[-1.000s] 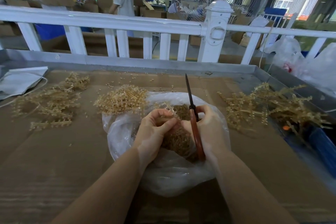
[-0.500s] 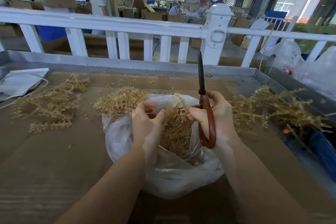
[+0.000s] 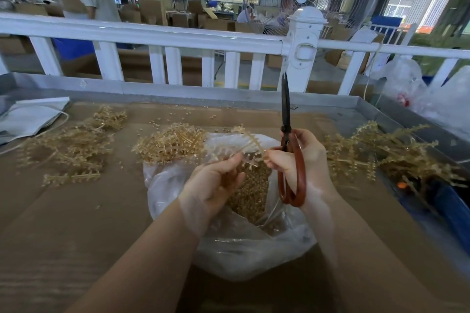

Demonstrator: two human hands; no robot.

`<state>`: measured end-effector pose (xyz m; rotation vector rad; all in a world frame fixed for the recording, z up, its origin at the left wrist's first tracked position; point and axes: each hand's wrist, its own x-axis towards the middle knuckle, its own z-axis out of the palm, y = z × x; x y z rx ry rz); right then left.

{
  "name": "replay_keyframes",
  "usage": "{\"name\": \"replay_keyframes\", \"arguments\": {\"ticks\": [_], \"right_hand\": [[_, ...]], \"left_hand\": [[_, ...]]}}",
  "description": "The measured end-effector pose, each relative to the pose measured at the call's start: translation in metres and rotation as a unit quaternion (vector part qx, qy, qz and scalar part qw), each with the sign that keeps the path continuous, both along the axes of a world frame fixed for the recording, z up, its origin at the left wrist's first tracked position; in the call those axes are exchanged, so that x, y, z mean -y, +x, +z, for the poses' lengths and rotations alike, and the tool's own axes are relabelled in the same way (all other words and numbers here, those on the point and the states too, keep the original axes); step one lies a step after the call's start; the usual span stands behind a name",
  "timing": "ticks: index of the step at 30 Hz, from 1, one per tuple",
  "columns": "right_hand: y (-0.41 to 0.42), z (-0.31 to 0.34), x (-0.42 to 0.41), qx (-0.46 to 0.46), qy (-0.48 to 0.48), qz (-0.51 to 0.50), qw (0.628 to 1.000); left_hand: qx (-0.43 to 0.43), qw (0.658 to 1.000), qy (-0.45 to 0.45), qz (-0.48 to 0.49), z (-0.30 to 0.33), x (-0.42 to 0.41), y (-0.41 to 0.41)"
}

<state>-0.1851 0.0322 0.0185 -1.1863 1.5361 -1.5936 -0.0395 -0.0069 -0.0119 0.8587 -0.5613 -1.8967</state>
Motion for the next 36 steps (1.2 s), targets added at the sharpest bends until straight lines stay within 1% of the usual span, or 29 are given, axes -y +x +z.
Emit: {"name": "replay_keyframes", "arguments": {"ticks": [3,6,9,13,15,18,22,26,29,31,36], "right_hand": [[0.0,-0.008,0.002,-0.055,0.027,-0.019,0.998],[0.0,-0.016,0.001,-0.084,0.044,-0.034,0.995],[0.0,-0.021,-0.001,-0.137,0.058,-0.039,0.988],[0.002,-0.022,-0.003,-0.147,0.035,-0.034,0.988],[0.003,-0.023,-0.004,-0.168,0.04,-0.028,0.985],[0.004,-0.024,-0.007,-0.234,0.052,-0.027,0.971],[0.006,-0.026,-0.013,-0.306,0.023,-0.03,0.951],[0.006,-0.027,-0.026,-0.307,0.007,-0.001,0.952],[0.004,-0.025,-0.04,-0.287,0.061,0.056,0.954],[0.002,-0.023,-0.047,-0.297,0.091,0.081,0.947],[-0.003,-0.014,-0.057,-0.34,0.116,0.085,0.929]], "left_hand": [[0.039,0.998,-0.013,0.039,-0.007,0.0,-0.001],[0.063,0.996,-0.043,0.037,-0.011,0.0,0.0],[0.039,0.998,-0.055,0.02,-0.012,-0.001,0.001],[0.035,0.998,-0.047,0.022,-0.017,-0.002,0.001],[0.017,0.999,-0.043,0.021,-0.02,-0.002,0.003],[-0.006,0.999,-0.041,0.021,-0.02,-0.003,0.004],[-0.002,0.998,-0.019,0.055,-0.016,-0.002,0.003],[0.014,0.997,-0.004,0.08,-0.013,0.001,0.002],[0.019,0.994,-0.007,0.106,-0.007,0.005,0.002],[0.006,0.992,-0.001,0.126,-0.002,0.009,0.005],[-0.028,0.985,0.003,0.168,0.009,0.022,0.015]]}}
